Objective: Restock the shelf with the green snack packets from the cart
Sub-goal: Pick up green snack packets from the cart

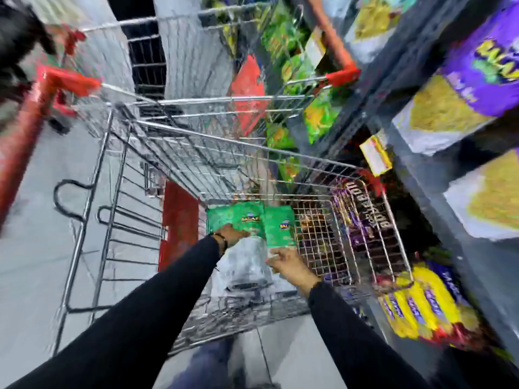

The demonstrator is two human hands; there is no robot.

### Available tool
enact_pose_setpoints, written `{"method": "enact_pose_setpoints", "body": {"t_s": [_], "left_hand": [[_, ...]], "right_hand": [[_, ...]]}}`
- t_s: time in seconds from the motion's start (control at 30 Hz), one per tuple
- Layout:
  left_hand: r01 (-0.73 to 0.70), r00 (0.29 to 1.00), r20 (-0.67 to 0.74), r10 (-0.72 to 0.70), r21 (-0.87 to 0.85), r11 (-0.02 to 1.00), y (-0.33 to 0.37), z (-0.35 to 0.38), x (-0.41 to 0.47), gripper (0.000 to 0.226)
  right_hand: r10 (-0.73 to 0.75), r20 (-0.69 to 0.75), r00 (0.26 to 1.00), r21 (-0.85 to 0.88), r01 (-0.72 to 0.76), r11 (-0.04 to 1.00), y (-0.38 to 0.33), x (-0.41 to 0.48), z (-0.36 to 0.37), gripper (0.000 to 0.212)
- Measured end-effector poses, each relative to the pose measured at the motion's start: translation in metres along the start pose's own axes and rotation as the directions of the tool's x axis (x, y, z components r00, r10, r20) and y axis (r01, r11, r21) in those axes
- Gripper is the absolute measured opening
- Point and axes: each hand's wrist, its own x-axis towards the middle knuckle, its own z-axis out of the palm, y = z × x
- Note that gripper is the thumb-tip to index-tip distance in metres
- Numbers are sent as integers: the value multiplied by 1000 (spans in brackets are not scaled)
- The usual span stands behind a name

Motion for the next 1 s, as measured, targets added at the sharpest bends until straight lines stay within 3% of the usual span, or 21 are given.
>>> {"method": "enact_pose_setpoints", "body": {"t_s": [0.1,0.17,0.37,0.47,0.6,0.73,0.83,1.0], "left_hand": [[150,987,-45,-153,-74,986,-20,-13,35,72],[175,984,-9,-177,-97,980,-35,-14,57,70],[175,982,-58,-182,-108,979,-63,-15,108,44],[200,972,-81,-222,-224,954,-69,-16,123,22],[291,936,-109,-335,-293,911,-68,-17,129,55],[320,925,-99,-368,-321,891,-63,-18,131,59],[286,913,-161,-375,-402,870,-52,-17,123,71],[198,912,-255,-320,-409,891,-23,-32,100,68]], "right_hand": [[89,37,995,-52,-87,995,3,17,6,43],[165,57,985,-52,-163,985,8,34,9,46],[258,68,964,-134,-247,960,18,70,23,57],[291,87,953,-133,-278,951,21,83,26,49],[317,131,939,-33,-316,948,21,100,25,23],[323,119,939,33,-329,944,18,102,26,29],[305,119,945,113,-318,941,15,96,29,11],[270,123,955,250,-294,923,2,73,27,29]]}}
